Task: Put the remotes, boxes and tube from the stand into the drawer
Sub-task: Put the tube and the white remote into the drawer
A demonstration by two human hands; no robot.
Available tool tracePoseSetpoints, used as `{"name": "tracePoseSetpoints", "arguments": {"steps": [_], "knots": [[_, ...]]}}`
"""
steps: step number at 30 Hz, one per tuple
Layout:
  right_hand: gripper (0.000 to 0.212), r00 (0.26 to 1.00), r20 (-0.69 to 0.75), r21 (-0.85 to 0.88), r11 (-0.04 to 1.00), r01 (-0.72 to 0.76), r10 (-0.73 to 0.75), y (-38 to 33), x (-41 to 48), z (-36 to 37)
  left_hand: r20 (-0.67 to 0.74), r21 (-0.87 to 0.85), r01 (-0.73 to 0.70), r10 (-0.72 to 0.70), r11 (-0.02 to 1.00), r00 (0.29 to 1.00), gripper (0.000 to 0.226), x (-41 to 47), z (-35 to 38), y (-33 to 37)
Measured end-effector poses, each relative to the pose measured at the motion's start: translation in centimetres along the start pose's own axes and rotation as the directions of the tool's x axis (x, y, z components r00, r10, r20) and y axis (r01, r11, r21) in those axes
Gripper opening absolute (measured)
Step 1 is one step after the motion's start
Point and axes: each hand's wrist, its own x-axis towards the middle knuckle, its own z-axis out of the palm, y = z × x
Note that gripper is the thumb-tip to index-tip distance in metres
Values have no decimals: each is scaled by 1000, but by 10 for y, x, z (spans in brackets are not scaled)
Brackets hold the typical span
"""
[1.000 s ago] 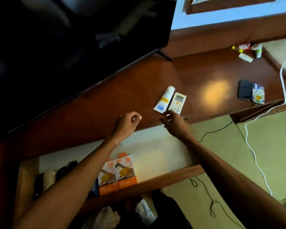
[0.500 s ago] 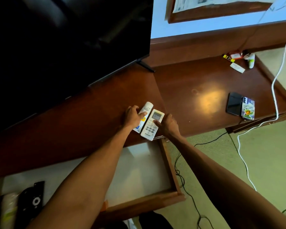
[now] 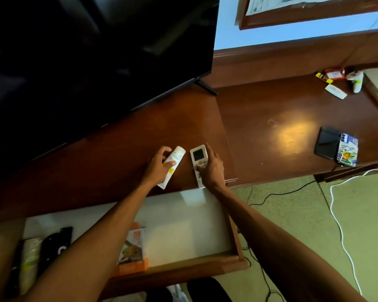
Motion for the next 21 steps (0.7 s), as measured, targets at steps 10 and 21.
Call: {"name": "tracePoseSetpoints", "arguments": {"steps": [10, 21], "knots": [[65, 992, 7, 129, 984, 123, -125, -5, -70, 11, 150, -214, 5, 28, 977, 988, 64, -82, -36, -51], [65, 997, 70, 131, 991, -30, 21, 21, -193, 67, 356, -36, 19, -5, 999, 934, 68, -173, -41, -132]]}}
